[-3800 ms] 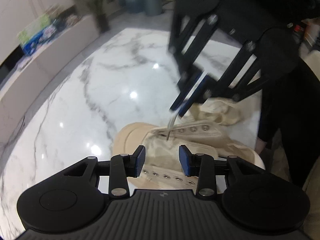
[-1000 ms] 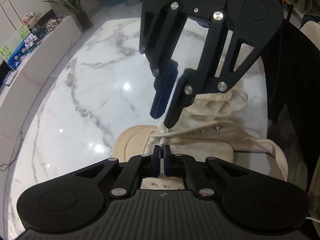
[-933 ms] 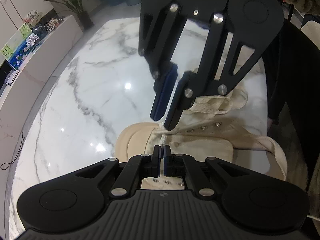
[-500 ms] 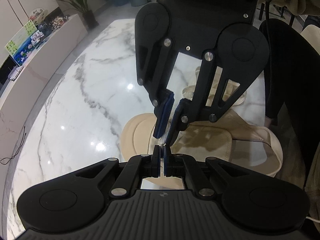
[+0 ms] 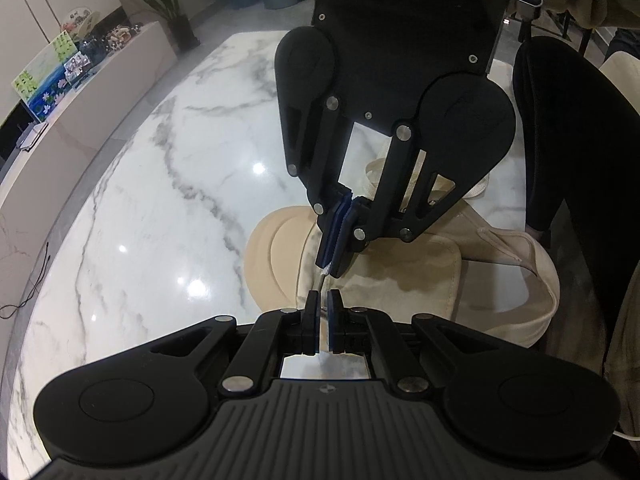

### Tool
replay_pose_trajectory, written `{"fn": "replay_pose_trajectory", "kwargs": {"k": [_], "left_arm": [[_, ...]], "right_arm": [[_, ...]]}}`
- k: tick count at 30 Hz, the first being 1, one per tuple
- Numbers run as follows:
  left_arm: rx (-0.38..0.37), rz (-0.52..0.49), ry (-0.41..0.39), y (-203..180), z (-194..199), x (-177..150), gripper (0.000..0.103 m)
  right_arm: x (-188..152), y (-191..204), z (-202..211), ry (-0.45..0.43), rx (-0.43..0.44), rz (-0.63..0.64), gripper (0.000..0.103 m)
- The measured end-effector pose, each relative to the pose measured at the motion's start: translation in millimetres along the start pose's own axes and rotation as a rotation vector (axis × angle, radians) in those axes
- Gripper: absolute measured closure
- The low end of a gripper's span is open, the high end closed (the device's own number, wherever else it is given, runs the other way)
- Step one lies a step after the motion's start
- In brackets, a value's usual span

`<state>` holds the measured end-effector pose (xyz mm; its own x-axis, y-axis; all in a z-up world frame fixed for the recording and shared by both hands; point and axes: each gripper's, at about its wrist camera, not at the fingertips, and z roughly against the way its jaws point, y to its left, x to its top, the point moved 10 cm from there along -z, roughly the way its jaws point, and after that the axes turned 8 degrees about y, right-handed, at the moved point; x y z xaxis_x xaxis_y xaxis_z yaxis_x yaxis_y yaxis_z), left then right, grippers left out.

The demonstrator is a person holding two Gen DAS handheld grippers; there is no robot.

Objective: Lace up shoes with both hands
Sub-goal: 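Push the lace tip through the eyelet with the right gripper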

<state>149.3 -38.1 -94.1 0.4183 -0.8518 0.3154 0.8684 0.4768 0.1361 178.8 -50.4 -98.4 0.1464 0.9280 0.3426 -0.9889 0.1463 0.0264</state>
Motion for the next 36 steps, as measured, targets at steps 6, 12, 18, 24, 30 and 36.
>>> {"fn": "replay_pose_trajectory", "kwargs": {"k": [6, 12, 18, 24, 30, 36], "left_arm": [[0.000, 0.008, -0.010, -0.8, 1.7, -1.9, 0.101], [-0.004, 0.015, -0.026, -0.2, 5.0, -0.6, 0.101], [0.001, 0.034, -0.049, 4.5, 11.8, -2.0, 0.101], [0.019, 0.021, -0.034, 6.4, 8.8, -11.8, 0.099], [0.019, -0.006, -0.032, 2.6, 1.9, -10.4, 0.099], [0.031, -0.034, -0.020, 2.2, -6.1, -11.5, 0.099]], "right_arm": [[0.2, 1.2, -3.7, 0.014, 0.004, 0.006, 0.101], [2.7, -0.3, -9.8, 0.028, 0.007, -0.001, 0.101], [4.2, 0.3, -15.4, 0.039, 0.005, 0.010, 0.101], [8.9, 0.7, -23.7, 0.055, 0.007, 0.021, 0.101], [11.9, -0.3, -34.2, 0.071, 0.002, 0.025, 0.101], [14.8, -1.4, -30.1, 0.054, 0.007, 0.012, 0.101]]}}
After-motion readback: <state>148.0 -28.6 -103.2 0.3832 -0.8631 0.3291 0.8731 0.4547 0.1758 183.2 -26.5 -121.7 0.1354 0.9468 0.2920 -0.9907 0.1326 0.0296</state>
